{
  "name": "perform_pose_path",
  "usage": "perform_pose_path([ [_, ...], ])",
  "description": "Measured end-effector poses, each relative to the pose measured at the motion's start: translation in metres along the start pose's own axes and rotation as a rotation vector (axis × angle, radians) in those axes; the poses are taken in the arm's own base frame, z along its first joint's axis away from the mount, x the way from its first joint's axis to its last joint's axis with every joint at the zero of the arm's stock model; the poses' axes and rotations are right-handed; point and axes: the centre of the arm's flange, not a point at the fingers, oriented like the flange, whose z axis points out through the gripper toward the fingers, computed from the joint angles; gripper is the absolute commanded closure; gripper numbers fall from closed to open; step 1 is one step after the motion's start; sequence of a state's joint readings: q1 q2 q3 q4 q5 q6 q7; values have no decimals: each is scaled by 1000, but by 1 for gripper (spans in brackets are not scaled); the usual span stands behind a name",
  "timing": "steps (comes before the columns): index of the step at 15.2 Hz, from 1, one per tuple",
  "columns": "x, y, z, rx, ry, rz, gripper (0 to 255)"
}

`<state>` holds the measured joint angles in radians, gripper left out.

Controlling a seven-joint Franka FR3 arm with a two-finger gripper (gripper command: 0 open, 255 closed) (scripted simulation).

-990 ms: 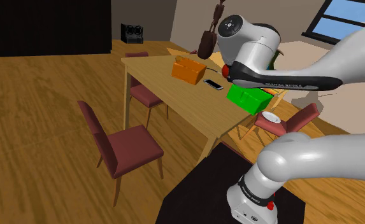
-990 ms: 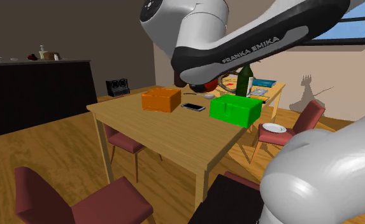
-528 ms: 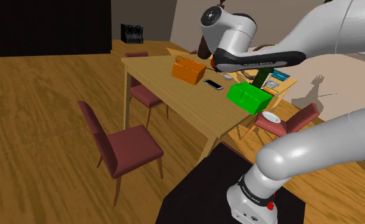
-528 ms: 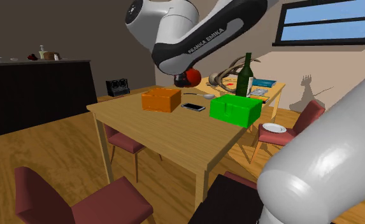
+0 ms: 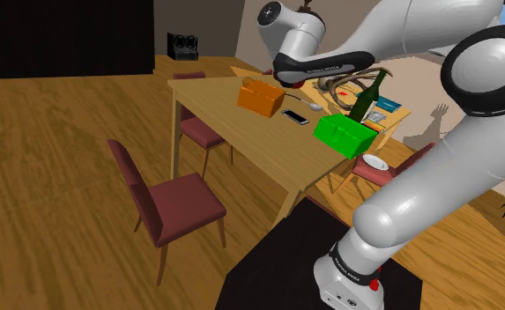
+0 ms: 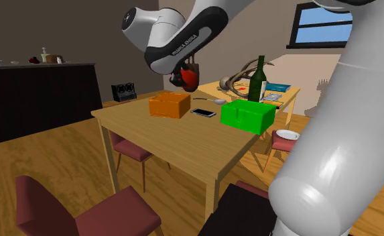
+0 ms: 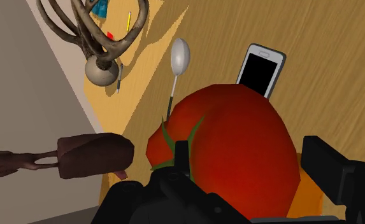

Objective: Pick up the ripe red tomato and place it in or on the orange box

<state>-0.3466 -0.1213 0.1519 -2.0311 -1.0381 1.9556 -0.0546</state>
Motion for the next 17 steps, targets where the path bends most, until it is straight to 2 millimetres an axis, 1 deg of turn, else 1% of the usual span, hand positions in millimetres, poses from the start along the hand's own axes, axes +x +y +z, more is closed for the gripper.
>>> perform_pose_path([
  [1, 9, 4, 6, 0, 0, 0, 255],
  [3, 32, 20, 10, 0, 0, 0, 255],
  [4, 42, 22, 16, 0, 0, 0, 255],
  [6, 64, 36, 24, 0, 0, 0, 255],
  [9, 100, 51, 38, 0, 0, 0, 255],
  [10, 108, 55, 42, 0, 0, 0, 255],
  [11, 123, 63, 44, 0, 0, 0, 255],
  [12, 135, 70, 50, 0, 1, 0, 255],
  [13, 145, 74, 54, 0, 0, 0, 255],
  [15, 152, 69, 62, 0, 0, 0, 255],
  [17, 154, 60, 68, 0, -1, 0, 255],
])
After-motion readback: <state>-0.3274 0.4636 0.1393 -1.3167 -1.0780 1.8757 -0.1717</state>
